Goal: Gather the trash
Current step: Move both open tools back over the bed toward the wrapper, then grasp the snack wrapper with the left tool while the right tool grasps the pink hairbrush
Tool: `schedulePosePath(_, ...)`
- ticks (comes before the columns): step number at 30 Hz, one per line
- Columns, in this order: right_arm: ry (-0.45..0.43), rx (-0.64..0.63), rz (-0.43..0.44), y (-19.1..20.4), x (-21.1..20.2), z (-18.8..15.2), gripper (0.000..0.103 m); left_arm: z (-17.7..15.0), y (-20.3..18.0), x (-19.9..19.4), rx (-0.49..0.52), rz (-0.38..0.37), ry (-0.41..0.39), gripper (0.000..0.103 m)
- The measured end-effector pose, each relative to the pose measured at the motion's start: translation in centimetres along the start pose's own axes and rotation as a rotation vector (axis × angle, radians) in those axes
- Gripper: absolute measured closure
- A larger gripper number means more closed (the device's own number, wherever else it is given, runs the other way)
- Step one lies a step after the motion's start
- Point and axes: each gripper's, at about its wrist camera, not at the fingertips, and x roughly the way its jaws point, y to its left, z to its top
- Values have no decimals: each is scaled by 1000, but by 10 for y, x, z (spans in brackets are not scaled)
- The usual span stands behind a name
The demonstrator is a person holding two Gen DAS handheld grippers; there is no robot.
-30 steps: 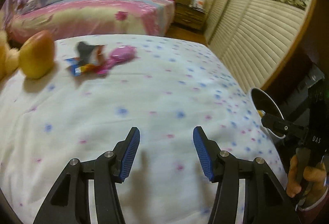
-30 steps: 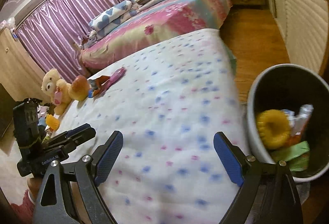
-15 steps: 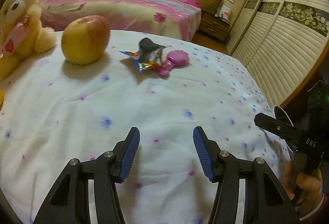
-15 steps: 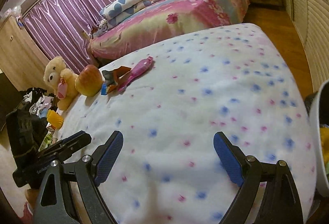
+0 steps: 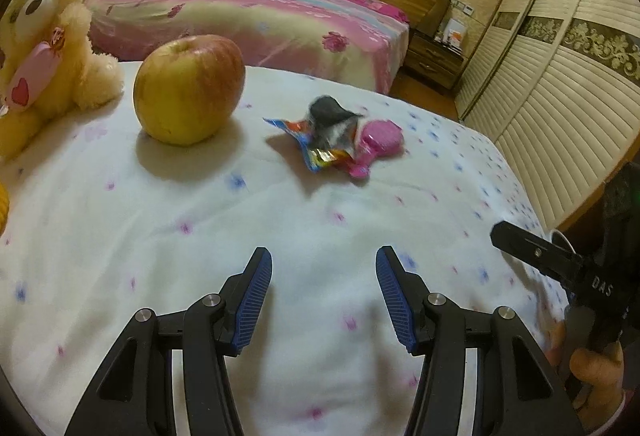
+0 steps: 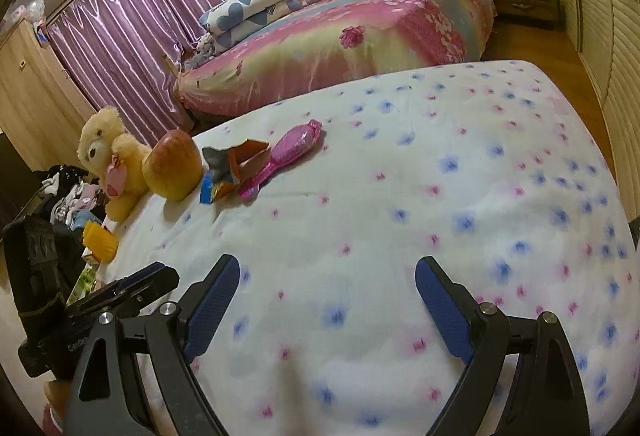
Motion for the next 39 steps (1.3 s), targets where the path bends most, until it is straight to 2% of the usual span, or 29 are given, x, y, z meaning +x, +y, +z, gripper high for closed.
schedulePosePath(6,-35,24,-34,-1,8,12,14,29,12,24,-55,-18,-17,49)
schedulePosePath(14,-40,50,-43,-5,21,17,26,59,18,63,-87,-44,-29,51)
schedulePosePath(16,-36,59,-43,-6,23,18,27,64,17,78,-70,-24,-14,60)
schedulePosePath(18,-36,63,-44,-6,25,19,28,66,17,92,-58,-32,22,90)
schedulePosePath(20,-37,64,-41,-4,28,21,28,65,17,101,-51,-35,50,96)
schedulePosePath(25,-28,47,-24,12,41,27,32,54,17,80,-23,-10,19,99)
schedulePosePath(33,1,15,-20,51,81,44,39,7,45,34,-173,-4,-27,99)
schedulePosePath(35,13,11,-38,58,92,47,44,4,50,31,-192,-25,-27,99)
schedulePosePath(39,20,-12,-104,69,109,56,44,2,55,33,-217,-45,-24,99)
